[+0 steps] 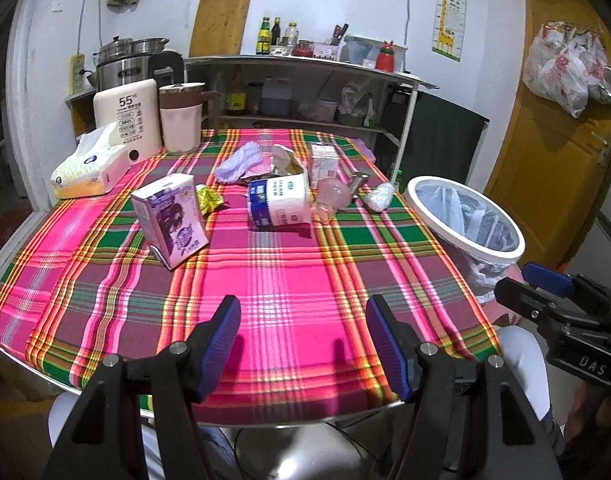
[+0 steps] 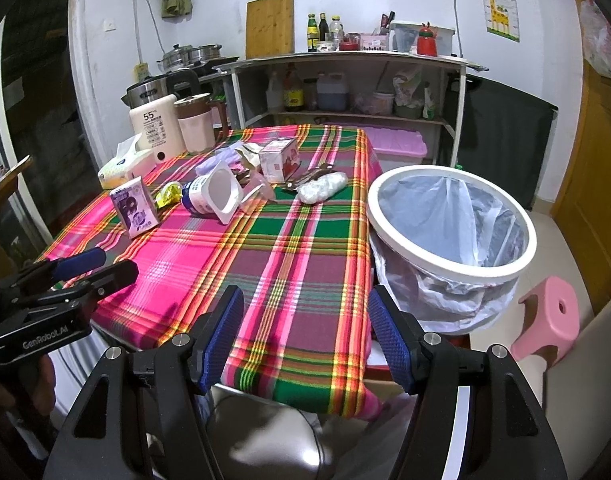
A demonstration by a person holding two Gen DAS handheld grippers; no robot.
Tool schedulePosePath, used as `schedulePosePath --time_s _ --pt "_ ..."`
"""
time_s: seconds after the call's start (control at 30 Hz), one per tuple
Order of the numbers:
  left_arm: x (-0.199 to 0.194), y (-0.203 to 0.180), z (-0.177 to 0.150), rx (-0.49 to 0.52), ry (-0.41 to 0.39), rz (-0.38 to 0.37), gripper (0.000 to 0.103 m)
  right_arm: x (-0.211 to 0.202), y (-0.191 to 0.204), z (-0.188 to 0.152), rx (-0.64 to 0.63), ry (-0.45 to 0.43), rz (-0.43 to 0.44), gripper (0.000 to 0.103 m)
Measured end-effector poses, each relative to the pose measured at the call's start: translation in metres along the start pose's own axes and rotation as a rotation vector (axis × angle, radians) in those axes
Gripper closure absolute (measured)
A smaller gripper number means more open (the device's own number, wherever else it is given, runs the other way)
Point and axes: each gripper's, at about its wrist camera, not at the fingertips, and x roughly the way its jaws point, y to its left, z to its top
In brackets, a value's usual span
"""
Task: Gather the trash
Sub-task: 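Grasp the purple-and-white milk carton with the left tool while the right tool grasps the foil-wrapped item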
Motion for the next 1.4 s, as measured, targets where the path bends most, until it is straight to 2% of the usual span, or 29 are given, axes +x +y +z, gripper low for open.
schedulePosePath --time_s 0.5,0.67,0.87,1.07,1.27,1.4 --pt "0.027 0.065 0.022 -0.095 -0.011 0.122 0.036 0.047 0.013 0.026 0.003 0.063 0.086 0.038" --pt "0.04 0.088 0.032 -0.107 -0.013 0.134 0.035 0.065 0.021 0.039 -0.016 0.076 0.134 0.038" --pt "0.055 0.106 0.04 -0.107 -0.008 0.126 0.032 0.088 0.034 0.052 -0.061 0.091 0.165 0.038" --pt "0.07 0.117 0.045 -0.1 0.011 0.088 0.031 0.111 0.04 0.064 -0.089 0.105 0.167 0.038" --pt "0.081 0.127 0.05 -0.105 0.019 0.038 0.031 0.13 0.033 0.076 -0.062 0.118 0.156 0.038" --pt "0.082 0.124 0.051 -0.098 0.009 0.007 0.032 0.141 0.019 0.085 -0.001 0.124 0.128 0.038"
